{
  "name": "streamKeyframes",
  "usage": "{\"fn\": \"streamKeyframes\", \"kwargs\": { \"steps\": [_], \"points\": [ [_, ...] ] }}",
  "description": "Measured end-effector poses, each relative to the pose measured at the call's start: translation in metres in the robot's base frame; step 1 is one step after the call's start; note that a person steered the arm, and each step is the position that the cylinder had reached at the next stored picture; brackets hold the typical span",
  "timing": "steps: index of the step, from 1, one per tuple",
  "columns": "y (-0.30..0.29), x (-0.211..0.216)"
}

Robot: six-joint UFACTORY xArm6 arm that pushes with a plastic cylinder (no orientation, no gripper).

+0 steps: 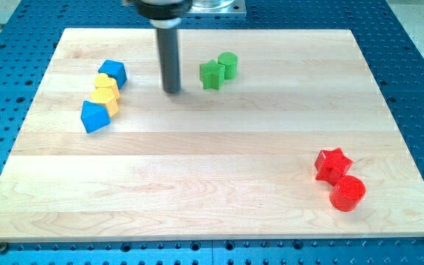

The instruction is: Move the green star towards the red star

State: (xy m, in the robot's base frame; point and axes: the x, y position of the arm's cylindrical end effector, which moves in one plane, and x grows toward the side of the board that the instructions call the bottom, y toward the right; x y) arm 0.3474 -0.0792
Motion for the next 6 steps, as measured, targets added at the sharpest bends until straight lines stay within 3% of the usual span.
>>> {"fn": "streamKeyframes", "kwargs": {
  "steps": [1,2,5,6],
  "points": [
    [0.059,-0.022],
    [0.147,0.019],
    [0.23,0.024],
    [0.248,-0.002]
  ]
}}
